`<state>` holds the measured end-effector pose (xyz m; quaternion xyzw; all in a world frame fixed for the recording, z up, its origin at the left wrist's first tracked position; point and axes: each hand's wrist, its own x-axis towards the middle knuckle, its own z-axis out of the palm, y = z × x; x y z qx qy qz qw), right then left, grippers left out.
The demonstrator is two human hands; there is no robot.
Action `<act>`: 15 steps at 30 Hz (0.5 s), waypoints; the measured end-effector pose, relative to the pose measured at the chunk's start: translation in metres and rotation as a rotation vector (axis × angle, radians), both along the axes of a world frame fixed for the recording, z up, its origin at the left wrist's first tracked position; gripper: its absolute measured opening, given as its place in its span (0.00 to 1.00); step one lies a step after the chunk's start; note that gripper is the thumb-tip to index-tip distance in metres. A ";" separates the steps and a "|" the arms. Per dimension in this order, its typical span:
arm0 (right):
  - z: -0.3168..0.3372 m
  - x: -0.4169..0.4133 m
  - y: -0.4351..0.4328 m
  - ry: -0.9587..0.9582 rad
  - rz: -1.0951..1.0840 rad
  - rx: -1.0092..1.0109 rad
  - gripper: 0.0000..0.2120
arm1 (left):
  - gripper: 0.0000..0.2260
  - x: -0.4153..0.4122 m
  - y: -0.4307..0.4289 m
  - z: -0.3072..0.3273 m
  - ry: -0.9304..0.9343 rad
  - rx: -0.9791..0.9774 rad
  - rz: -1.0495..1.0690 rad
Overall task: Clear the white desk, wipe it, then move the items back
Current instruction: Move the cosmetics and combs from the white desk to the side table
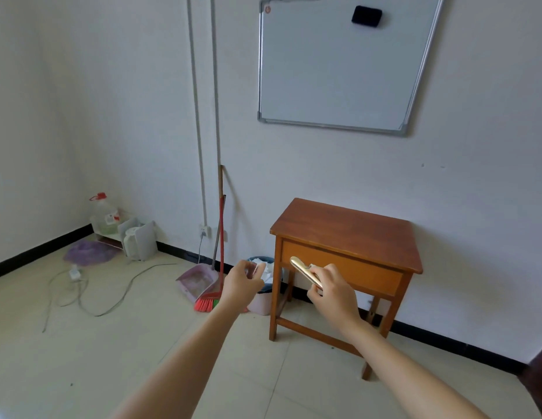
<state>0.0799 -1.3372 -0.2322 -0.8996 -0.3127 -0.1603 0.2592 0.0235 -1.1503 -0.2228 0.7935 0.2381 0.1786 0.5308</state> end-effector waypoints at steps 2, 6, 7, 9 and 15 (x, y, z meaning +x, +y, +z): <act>0.000 0.021 0.008 0.006 0.009 -0.006 0.19 | 0.10 0.022 0.011 -0.001 0.010 0.020 -0.010; -0.013 0.059 0.028 0.020 -0.002 -0.051 0.19 | 0.11 0.057 0.033 -0.017 -0.011 -0.043 0.028; -0.018 0.067 0.034 0.027 0.001 -0.086 0.19 | 0.12 0.065 0.039 -0.023 0.002 -0.070 0.047; -0.028 0.084 0.045 0.037 0.016 -0.161 0.19 | 0.12 0.081 0.053 -0.036 0.016 -0.120 0.068; -0.031 0.146 0.089 0.012 -0.057 -0.173 0.18 | 0.10 0.148 0.114 -0.055 0.052 -0.162 0.006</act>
